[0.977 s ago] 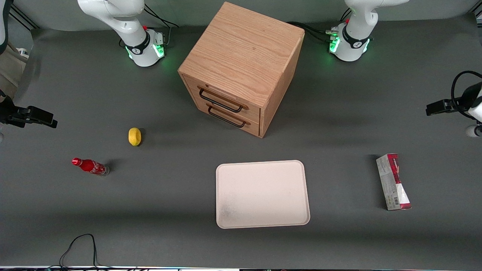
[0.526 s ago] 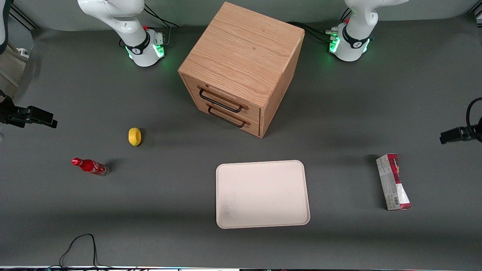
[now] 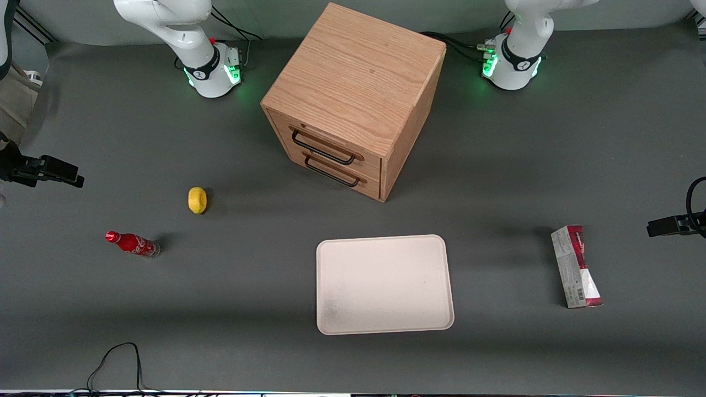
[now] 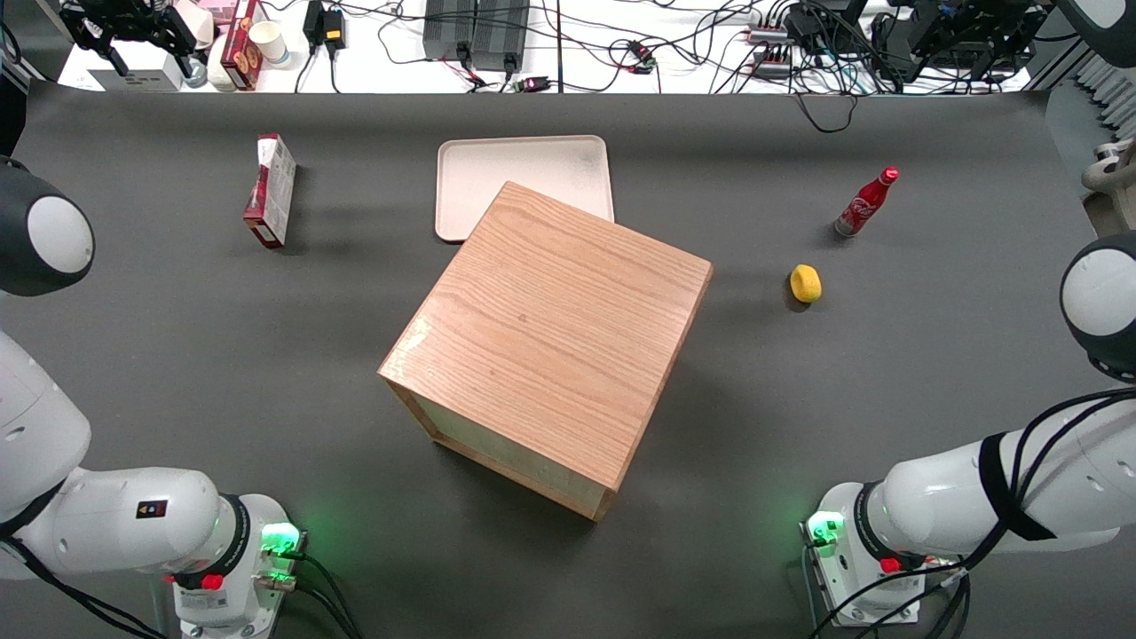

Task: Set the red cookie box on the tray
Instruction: 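Lower the left gripper over the cookie box and close on it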

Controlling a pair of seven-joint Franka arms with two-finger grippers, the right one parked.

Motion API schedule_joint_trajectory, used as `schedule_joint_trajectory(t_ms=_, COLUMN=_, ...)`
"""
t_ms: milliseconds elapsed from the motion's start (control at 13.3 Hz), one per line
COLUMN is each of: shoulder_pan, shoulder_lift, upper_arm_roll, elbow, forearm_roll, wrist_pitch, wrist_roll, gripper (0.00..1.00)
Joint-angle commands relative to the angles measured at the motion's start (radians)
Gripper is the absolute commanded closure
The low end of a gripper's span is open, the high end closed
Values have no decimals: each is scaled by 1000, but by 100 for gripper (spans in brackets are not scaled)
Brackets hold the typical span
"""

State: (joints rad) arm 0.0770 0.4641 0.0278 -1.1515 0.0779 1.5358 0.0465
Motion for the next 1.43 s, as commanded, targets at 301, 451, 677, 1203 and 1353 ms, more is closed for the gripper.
schedule_joint_trajectory(t_ms=301, shoulder_pan=6, shoulder_lift=91, upper_arm_roll=-3, elbow=-34, forearm_roll=-81, wrist_pitch=116, wrist_roll=47, gripper=0)
schedule_joint_trajectory(t_ms=451, shoulder_pan=1, shoulder_lift=93, upper_arm_roll=-5, elbow=-94, forearm_roll=-76, wrist_pitch=219, wrist_roll=47, gripper=0)
schedule_joint_trajectory(t_ms=677, shoulder_pan=-8, shoulder_lift=97, upper_arm_roll=-6, elbow=-224, forearm_roll=-76, wrist_pitch=373, wrist_roll=47, gripper=1)
schedule_joint_trajectory(t_ms=1203, shoulder_pan=-6, shoulder_lift=99, upper_arm_roll=-23, elbow=-494, forearm_roll=-83, wrist_pitch=710, wrist_roll=50, gripper=3)
schedule_joint_trajectory(t_ms=1353, shoulder_pan=-5, shoulder_lift=99, upper_arm_roll=-25, elbow=-546, forearm_roll=-84, wrist_pitch=794, wrist_roll=71, gripper=3)
